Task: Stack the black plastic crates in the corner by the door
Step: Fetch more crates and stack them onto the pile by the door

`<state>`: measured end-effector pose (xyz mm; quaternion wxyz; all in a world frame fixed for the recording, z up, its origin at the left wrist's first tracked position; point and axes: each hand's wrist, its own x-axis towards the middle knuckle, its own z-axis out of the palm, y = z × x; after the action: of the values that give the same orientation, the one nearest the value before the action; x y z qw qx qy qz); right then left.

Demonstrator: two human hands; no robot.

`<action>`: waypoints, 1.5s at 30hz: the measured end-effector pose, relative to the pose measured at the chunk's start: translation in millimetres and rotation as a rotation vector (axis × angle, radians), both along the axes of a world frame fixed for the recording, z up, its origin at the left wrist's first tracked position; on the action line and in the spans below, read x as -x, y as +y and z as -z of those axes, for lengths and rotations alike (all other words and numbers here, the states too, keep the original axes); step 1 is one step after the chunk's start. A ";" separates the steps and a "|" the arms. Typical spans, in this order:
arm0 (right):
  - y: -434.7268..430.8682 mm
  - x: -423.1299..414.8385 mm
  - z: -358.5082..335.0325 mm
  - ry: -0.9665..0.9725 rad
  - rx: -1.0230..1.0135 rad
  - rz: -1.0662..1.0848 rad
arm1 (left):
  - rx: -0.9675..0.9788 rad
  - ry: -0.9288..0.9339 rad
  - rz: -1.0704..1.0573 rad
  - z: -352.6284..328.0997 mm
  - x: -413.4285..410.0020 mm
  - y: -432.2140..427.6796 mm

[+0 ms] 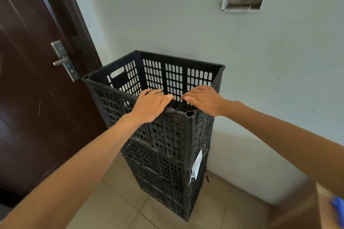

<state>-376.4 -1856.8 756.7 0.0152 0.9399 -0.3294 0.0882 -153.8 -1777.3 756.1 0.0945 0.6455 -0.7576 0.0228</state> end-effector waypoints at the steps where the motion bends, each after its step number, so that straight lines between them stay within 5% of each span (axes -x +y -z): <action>1: 0.9 -0.4 -4.1 0.064 -0.021 0.016 | -0.041 -0.005 0.001 -2.5 -0.5 0.2; 6: 0.3 -8.7 -28.4 0.355 -0.155 0.090 | -0.095 0.071 0.067 -14.4 -12.7 9.2; 10: 1.2 -39.0 -47.5 0.183 -0.069 0.001 | 0.059 0.125 -0.026 -13.1 -59.5 21.9; 17: -20.8 -144.7 -52.7 0.218 -0.003 -0.125 | 0.033 0.052 -0.202 -9.7 -159.6 13.4; 27: -121.8 -297.4 -49.3 0.137 0.013 -0.181 | 0.036 0.032 -0.267 -31.5 -270.0 -93.9; 38: -206.2 -388.4 -13.1 0.150 -0.071 -0.158 | -0.217 -0.011 -0.231 -25.7 -313.9 -176.4; 45: -205.1 -392.0 -3.4 0.094 -0.093 -0.121 | -0.225 0.208 -0.225 -16.0 -304.8 -178.1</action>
<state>15.6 -2061.9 760.0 -0.0184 0.9609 -0.2747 0.0294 151.1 -1955.4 772.1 0.0966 0.7314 -0.6646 -0.1184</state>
